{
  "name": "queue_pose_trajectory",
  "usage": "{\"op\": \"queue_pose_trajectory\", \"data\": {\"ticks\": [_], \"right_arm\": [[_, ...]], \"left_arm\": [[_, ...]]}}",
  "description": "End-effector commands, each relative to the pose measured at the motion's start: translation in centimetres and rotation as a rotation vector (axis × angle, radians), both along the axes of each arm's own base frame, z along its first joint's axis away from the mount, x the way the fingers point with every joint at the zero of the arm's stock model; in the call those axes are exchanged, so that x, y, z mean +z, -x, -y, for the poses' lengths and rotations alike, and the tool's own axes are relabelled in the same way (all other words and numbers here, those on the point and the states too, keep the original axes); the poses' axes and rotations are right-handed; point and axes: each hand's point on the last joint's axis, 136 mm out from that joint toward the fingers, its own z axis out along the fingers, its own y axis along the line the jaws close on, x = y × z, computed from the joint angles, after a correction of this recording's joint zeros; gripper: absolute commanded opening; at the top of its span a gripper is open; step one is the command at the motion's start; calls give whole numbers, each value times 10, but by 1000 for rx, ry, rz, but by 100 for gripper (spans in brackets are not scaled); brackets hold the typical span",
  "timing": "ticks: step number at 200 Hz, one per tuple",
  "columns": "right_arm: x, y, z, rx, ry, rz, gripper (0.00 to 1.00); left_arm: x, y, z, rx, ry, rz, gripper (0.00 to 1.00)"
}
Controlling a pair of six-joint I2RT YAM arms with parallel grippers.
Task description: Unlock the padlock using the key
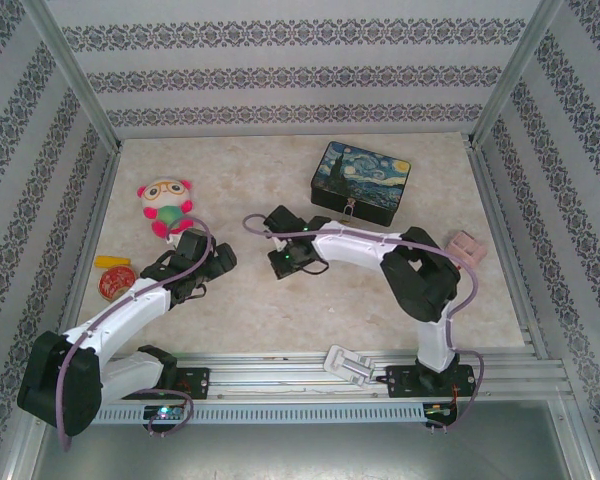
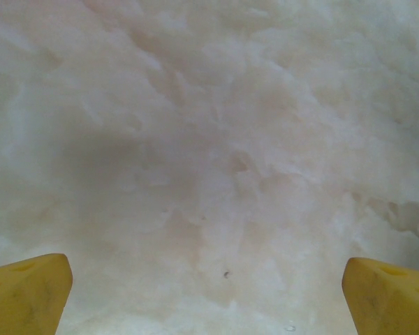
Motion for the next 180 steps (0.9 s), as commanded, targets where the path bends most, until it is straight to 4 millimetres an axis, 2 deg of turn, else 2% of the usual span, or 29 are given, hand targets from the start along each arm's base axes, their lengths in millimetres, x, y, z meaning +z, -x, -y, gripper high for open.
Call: {"op": "queue_pose_trajectory", "data": {"ticks": [1,43,81,109,149,180], "right_arm": [[16,-6,0,-77,-127,-19,0],[34,-14,17,-149,-211,-11,0],[61,-18,35,-195,-220,23,0],[89,-18,45,-219,-238,67,0],[128,-18,54,-238,-284,143,0],[158,-19,61,-251,-337,189,0]], "left_arm": [[15,-12,12,-55,61,82,99],[28,-23,43,-212,155,179,99],[54,-33,70,-368,214,323,99],[79,-39,88,-501,220,476,99],[112,-35,114,-666,171,705,99],[120,-20,148,-852,106,821,99]]}}
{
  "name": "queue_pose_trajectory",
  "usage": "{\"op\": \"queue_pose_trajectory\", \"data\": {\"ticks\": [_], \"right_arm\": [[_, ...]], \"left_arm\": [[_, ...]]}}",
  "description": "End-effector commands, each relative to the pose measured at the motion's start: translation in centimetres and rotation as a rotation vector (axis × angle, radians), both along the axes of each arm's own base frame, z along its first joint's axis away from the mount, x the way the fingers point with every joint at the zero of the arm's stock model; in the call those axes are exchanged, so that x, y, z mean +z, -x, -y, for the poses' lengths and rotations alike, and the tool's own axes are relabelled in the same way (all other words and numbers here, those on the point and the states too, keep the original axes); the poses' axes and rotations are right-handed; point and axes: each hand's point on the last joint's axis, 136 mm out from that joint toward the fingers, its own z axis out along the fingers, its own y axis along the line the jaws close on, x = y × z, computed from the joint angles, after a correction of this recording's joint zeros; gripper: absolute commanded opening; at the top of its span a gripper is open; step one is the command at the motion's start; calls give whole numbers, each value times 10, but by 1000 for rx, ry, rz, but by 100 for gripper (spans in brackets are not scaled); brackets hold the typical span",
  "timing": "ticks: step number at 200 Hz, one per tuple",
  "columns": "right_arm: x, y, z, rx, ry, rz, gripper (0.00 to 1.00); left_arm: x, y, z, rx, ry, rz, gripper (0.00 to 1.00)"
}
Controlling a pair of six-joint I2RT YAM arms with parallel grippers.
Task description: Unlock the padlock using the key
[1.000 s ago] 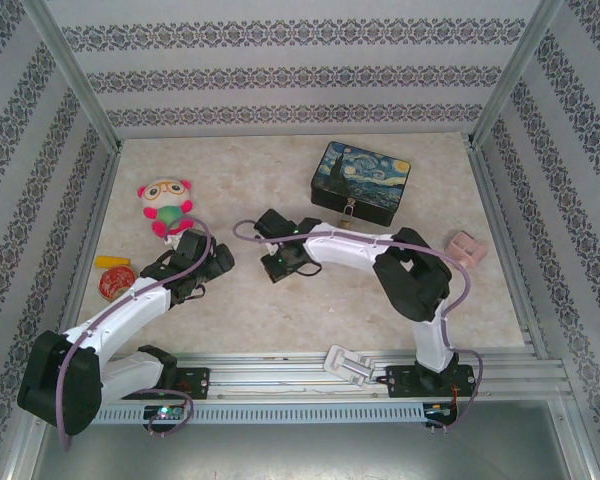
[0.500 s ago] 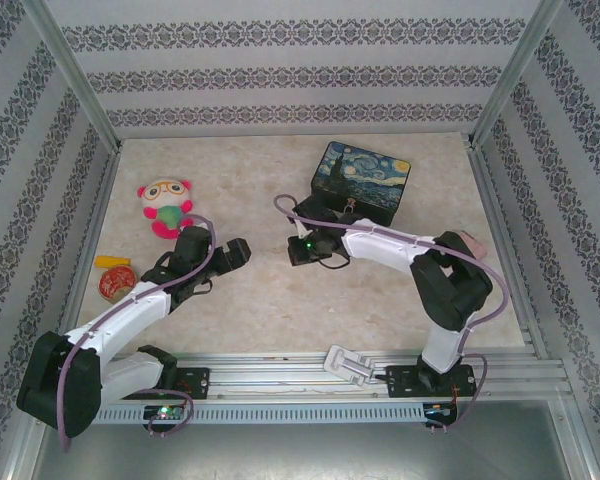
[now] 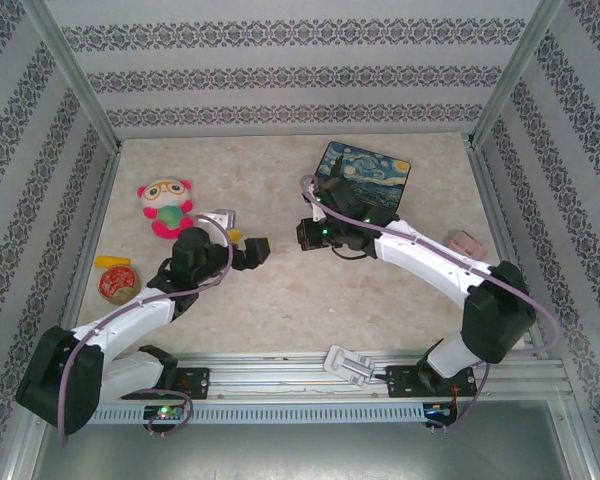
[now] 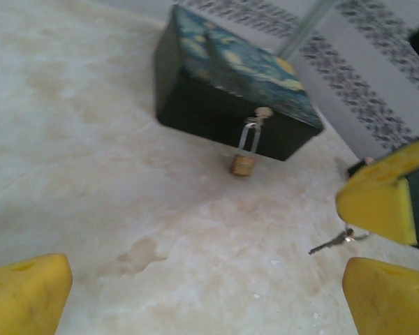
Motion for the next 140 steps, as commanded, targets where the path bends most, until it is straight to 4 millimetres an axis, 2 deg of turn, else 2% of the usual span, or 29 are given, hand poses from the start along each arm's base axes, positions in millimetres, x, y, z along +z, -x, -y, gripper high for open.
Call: {"op": "queue_pose_trajectory", "data": {"ticks": [1,26,60,104,140], "right_arm": [[26,-4,11,-46,-27,37,0],[47,-3,16,-55,-71,66,0],[67,-1,25,-83,-131,82,0],[88,3,30,-91,-196,108,0],[98,8,24,-72,-252,108,0]], "left_arm": [[29,10,31,-162,-44,253,99],[36,19,57,-263,-64,374,99],[39,22,84,-355,-93,436,91],[37,22,105,-405,-115,507,85],[56,22,121,-445,-43,626,74]]}}
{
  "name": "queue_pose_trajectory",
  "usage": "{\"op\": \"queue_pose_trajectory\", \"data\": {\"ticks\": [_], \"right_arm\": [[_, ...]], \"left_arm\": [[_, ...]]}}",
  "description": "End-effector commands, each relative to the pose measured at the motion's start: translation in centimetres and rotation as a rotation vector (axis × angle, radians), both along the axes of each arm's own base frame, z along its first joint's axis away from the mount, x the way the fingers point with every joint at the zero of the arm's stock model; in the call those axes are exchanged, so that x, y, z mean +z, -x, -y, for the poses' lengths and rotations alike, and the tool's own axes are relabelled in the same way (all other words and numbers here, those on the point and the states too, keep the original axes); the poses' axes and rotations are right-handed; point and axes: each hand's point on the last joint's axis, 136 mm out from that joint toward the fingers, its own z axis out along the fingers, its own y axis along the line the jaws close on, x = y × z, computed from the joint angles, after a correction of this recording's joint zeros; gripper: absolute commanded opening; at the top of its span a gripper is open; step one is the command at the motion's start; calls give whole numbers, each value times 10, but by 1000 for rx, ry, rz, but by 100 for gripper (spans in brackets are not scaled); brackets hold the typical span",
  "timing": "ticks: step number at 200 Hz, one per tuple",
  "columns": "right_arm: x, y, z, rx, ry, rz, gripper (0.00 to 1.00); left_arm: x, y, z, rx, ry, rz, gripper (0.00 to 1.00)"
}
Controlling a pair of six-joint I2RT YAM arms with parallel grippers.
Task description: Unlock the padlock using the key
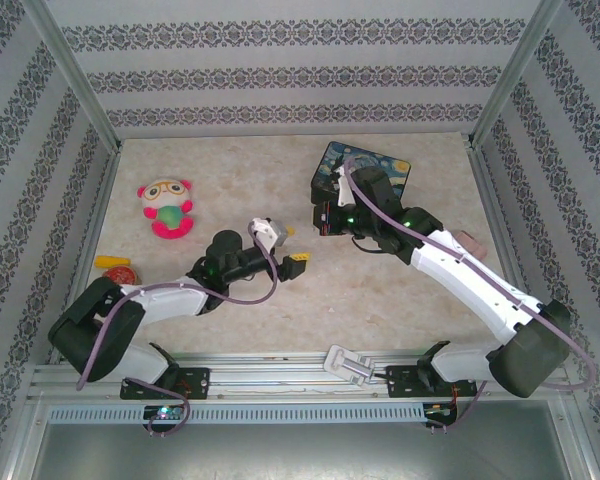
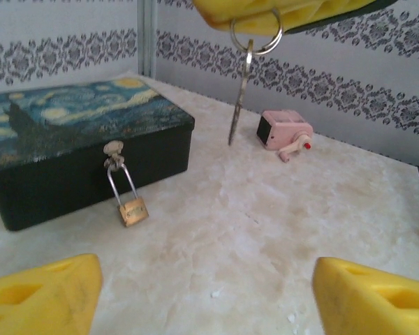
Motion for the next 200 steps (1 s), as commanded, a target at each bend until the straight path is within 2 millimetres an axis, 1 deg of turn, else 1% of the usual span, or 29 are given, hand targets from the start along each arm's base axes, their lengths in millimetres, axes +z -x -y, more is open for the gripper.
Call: {"op": "queue_pose_trajectory", "data": {"ticks": [1,19,33,92,154,171,200], "right_arm": [[15,3,-3,14,-67,8,0],[17,5,-5,24,-85,5,0],[18,7,-5,28,-95,8,0],[17,10,-4,32,-103,10,0],[13,11,-5,36,-102,3,0],[11,10,-5,34,-99,1,0],[11,10,-5,36,-101,1,0]], "left_arm": [[45,5,18,-85,110,186,73],[52,5,25,-113,134,212,70],[51,4,29,-126,127,216,66],[54,-1,32,-119,113,237,54],[54,-5,34,-108,110,229,33],[52,-5,33,-104,104,225,25],[49,-6,32,-94,88,224,17]]}}
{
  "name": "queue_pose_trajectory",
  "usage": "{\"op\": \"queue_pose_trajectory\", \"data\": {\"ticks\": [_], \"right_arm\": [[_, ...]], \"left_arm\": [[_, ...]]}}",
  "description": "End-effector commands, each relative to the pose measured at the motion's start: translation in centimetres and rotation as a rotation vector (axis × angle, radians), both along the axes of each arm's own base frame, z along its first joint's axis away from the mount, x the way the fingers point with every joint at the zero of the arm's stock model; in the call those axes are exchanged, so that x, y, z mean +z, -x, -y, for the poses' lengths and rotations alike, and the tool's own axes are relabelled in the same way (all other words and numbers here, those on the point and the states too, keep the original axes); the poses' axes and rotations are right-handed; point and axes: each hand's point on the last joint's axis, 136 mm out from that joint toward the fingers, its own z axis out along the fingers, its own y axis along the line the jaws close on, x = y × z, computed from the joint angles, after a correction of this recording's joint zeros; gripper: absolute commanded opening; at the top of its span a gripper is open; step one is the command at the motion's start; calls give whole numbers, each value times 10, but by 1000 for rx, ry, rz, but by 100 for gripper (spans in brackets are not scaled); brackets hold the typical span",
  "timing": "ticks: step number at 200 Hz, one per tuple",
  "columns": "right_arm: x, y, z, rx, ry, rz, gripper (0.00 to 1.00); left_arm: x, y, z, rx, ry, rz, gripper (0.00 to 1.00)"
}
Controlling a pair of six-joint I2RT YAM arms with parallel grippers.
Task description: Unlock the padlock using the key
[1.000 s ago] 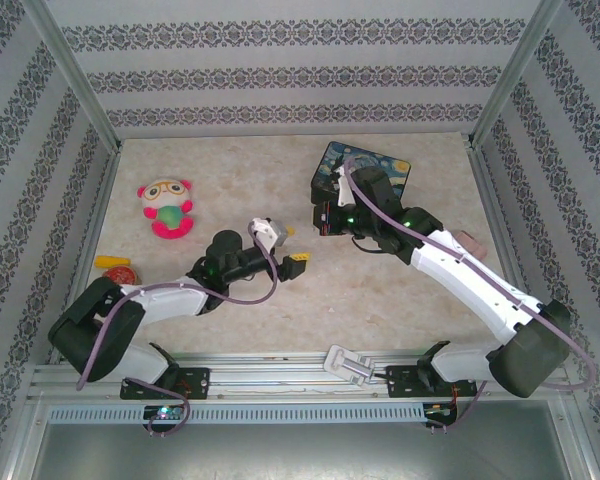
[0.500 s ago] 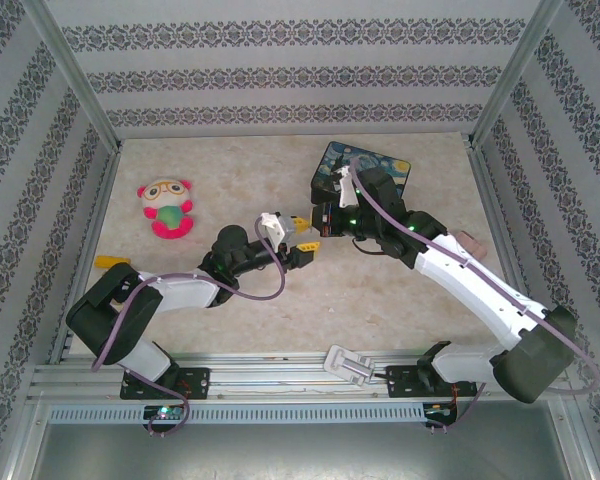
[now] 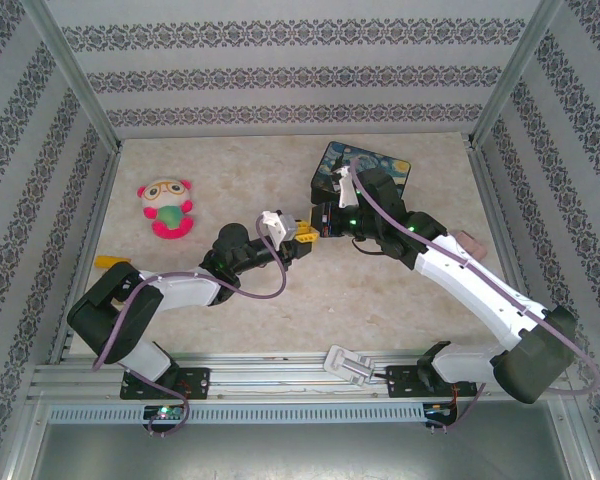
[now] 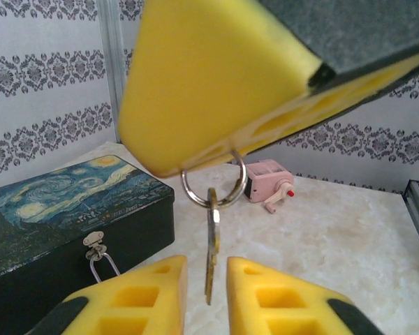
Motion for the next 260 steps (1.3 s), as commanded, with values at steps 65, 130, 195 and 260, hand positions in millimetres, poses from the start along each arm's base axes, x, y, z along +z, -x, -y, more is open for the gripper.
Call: {"op": "queue_pose_trajectory", "data": {"ticks": [65,130,195,260], "right_arm": [[-2,-1,0,-6,-20,-13,0],[-6,-2,3,-19,-10,-16,0],[3,-2,13,-49,32,-4,37],[-6,9,13,-55,-4,-155,38]], "left_arm": [[14,0,2,12,5,61,7],[12,-3,-1,43,-19,65,0],[-11,-13,-15,236,-368,248,0],[-3,-15,-24,303,-519,417,0]]}}
